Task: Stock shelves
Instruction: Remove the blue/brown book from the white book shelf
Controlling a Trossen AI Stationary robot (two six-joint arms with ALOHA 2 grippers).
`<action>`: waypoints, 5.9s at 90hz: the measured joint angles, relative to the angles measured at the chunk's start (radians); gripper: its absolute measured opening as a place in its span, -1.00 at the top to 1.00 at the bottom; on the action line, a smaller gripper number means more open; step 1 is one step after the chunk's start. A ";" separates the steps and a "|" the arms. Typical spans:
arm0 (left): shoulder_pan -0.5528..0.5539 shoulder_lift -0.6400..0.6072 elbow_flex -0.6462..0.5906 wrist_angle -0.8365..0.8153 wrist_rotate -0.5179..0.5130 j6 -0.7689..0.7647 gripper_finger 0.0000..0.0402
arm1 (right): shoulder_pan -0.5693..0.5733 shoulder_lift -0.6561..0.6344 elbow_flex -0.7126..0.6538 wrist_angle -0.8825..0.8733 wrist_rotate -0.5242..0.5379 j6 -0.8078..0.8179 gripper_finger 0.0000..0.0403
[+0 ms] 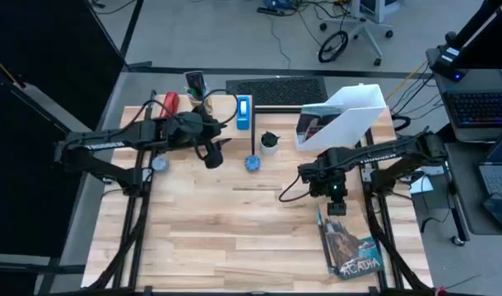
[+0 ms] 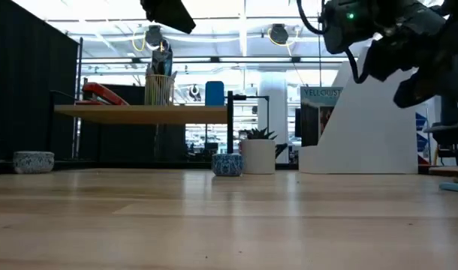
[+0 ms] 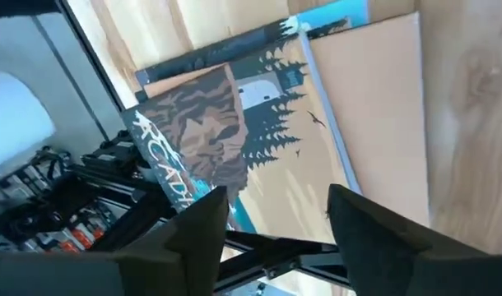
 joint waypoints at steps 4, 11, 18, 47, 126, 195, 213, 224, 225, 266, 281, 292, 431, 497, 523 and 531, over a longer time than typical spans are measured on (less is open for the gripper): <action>0.000 0.004 0.000 -0.003 0.000 0.000 0.03 | -0.011 0.000 0.018 0.001 -0.001 -0.003 0.04; 0.000 0.017 0.000 0.002 0.001 0.001 0.03 | -0.034 0.000 0.062 0.012 0.005 -0.016 0.06; 0.000 0.031 0.000 -0.002 0.001 0.003 0.03 | -0.056 0.000 0.125 0.016 0.048 -0.038 0.07; 0.003 0.030 0.000 0.001 0.002 0.006 0.03 | -0.181 0.000 0.509 0.063 0.436 -0.197 0.13; 0.003 0.029 0.000 -0.009 0.002 -0.001 0.03 | -0.695 0.109 0.792 0.084 0.633 -0.669 0.28; 0.004 0.029 0.000 -0.046 0.007 -0.027 0.03 | -0.758 0.285 0.792 -0.039 0.603 -0.733 0.41; 0.004 0.029 0.000 -0.047 0.007 -0.027 0.03 | -0.758 0.319 0.792 -0.057 0.603 -0.714 0.67; 0.004 0.029 0.000 -0.057 0.007 -0.027 0.03 | -0.758 0.316 0.792 -0.063 0.602 -0.712 0.91; 0.004 0.029 0.000 -0.057 0.007 -0.027 0.03 | -0.758 0.316 0.792 -0.064 0.602 -0.712 0.92; 0.004 0.029 -0.001 -0.056 0.008 -0.026 0.03 | -0.692 0.278 0.889 -0.155 0.708 -0.693 0.96; 0.004 0.029 -0.001 -0.055 0.008 -0.026 0.03 | -0.667 0.277 1.029 -0.196 0.709 -0.659 0.97; 0.004 0.029 -0.001 -0.054 0.008 -0.026 0.03 | -0.645 0.277 1.143 -0.216 0.708 -0.638 0.97; 0.004 0.029 -0.001 -0.057 0.008 -0.019 0.03 | -0.043 0.184 0.867 -0.252 -0.043 -0.077 0.96; 0.004 0.029 -0.001 -0.056 0.008 0.002 0.03 | -0.029 -0.080 -0.051 0.048 -0.142 -0.139 0.93; 0.004 0.029 -0.001 -0.055 0.008 0.006 0.03 | -0.028 -0.079 -0.098 0.084 0.007 -0.037 0.74; 0.004 0.029 -0.001 -0.055 0.008 0.006 0.03 | -0.028 -0.079 -0.098 0.084 0.044 -0.022 0.61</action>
